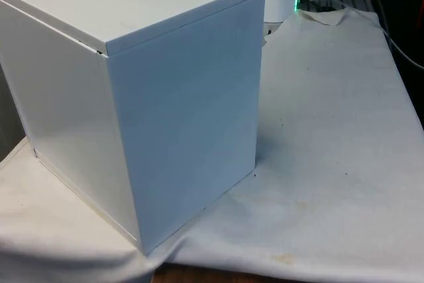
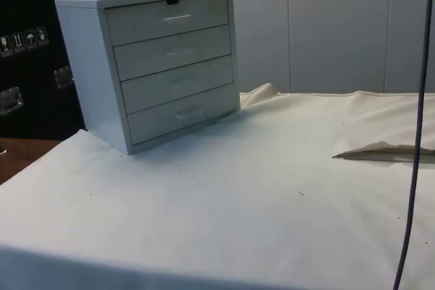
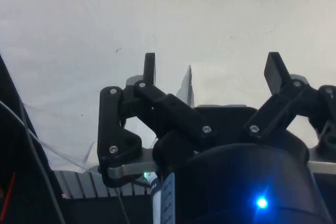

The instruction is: Open the drawer, then close it.

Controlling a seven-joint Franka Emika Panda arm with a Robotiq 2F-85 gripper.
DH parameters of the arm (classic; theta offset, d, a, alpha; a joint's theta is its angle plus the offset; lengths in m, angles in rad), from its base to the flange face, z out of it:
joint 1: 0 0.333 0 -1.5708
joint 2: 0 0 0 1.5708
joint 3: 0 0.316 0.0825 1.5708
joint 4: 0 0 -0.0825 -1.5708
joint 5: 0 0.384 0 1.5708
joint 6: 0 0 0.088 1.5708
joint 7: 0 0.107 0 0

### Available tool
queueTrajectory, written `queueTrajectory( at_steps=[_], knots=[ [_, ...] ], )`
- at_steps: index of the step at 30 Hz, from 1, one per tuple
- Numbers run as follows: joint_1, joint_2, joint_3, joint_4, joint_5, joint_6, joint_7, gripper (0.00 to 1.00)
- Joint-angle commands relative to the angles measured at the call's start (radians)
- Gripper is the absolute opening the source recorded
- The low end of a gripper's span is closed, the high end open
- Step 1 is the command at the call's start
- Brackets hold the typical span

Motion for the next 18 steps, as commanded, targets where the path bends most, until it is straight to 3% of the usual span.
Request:
queueTrajectory(
  at_steps=[1,18],
  knots=[
    [-0.002,0.009,-0.001,0.008,0.007,-0.007,-0.006,1.0],
    [0.0,0.02,-0.003,0.008,0.0,0.004,-0.001,1.0]
  ],
)
